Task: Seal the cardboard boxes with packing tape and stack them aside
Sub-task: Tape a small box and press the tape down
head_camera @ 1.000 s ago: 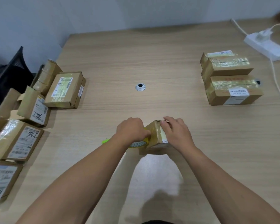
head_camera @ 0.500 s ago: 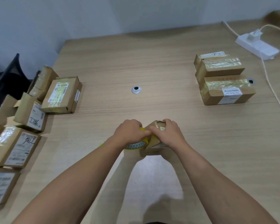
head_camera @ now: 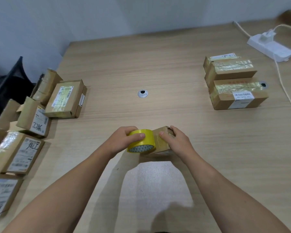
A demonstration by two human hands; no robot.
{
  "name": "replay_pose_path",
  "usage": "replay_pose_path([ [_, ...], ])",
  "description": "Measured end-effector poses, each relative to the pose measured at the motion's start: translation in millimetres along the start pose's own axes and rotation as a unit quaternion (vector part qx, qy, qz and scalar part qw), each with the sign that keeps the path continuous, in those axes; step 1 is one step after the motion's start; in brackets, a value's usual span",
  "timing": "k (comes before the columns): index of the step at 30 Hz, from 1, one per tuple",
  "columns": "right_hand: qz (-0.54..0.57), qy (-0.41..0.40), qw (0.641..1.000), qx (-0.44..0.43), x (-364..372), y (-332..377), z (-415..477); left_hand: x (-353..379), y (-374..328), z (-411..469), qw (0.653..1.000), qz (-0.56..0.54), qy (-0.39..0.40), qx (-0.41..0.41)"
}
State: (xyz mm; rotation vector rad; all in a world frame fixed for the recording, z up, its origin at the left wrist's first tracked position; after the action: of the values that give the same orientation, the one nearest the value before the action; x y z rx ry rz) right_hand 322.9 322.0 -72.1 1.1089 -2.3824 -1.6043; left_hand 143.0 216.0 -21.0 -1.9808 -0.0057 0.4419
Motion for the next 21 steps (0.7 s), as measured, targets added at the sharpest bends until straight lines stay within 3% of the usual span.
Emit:
replay_pose_path([
  [7,0.034,0.012,0.999,-0.003,-2,-6,0,6,5,5,1.000,-0.025,0.014,-0.004],
  [21,-0.089,-0.007,0.995,-0.044,7,-17,13,23,-7,14,0.999,0.033,0.038,0.009],
])
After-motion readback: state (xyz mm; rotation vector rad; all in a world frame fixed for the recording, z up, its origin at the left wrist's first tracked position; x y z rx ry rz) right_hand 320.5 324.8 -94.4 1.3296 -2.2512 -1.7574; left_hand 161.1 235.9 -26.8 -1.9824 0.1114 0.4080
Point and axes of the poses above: each hand's wrist, its own z-axis towards the middle knuckle, its own x-axis out of the palm, y = z × x, the point moved 6 cm from there along z, towards the middle knuckle, and after that the axes turned 2 degrees about -y, right-handed, at the moved point
